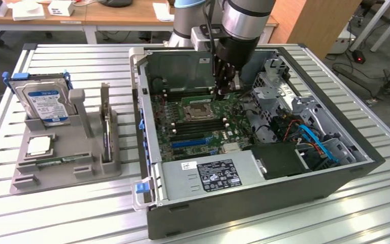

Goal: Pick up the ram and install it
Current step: 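Insert the ram into the slot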

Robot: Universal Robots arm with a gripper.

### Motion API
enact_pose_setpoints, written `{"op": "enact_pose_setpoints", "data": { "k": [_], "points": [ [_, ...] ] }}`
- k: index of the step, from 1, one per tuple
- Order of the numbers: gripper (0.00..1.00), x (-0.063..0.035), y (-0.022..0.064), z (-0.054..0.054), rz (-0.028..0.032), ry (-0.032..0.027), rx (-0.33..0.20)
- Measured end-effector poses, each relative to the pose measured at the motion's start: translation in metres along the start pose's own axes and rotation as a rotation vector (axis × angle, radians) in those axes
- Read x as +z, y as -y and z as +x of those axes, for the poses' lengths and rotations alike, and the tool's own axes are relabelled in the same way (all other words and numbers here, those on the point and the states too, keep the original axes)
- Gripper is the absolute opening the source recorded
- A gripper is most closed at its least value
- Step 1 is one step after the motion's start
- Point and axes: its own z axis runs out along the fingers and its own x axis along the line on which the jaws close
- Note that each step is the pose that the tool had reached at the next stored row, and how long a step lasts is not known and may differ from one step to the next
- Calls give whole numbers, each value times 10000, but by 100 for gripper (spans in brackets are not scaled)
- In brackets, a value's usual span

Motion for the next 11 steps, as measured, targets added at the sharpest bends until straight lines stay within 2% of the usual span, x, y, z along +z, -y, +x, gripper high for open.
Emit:
{"op": "enact_pose_setpoints", "data": {
  "k": [11],
  "points": [
    [11, -4, -1, 58, 0, 1, 0]
  ]
}}
